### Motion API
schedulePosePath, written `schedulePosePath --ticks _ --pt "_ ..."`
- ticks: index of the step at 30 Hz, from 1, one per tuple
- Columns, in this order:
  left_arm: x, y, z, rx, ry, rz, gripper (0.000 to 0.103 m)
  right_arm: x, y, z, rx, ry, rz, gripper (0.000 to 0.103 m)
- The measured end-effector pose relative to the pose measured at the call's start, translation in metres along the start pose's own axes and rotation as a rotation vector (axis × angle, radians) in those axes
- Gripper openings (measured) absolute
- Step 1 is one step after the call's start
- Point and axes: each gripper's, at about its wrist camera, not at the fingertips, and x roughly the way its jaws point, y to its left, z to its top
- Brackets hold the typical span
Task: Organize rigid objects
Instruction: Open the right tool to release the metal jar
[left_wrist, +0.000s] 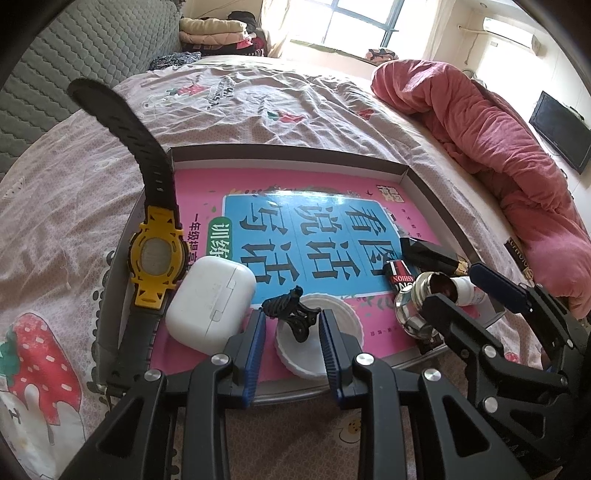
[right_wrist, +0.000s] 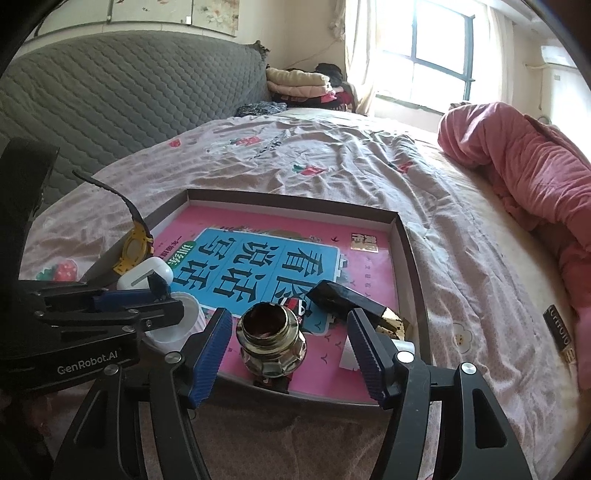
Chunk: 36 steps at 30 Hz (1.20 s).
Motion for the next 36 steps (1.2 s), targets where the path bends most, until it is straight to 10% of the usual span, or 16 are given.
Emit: schedulePosePath --ticks 36 --pt "-0.008 -0.005 0.0 0.03 -0.007 0.001 0.042 -0.007 -0.012 -0.008 0.042 0.017 -0.04 0.074"
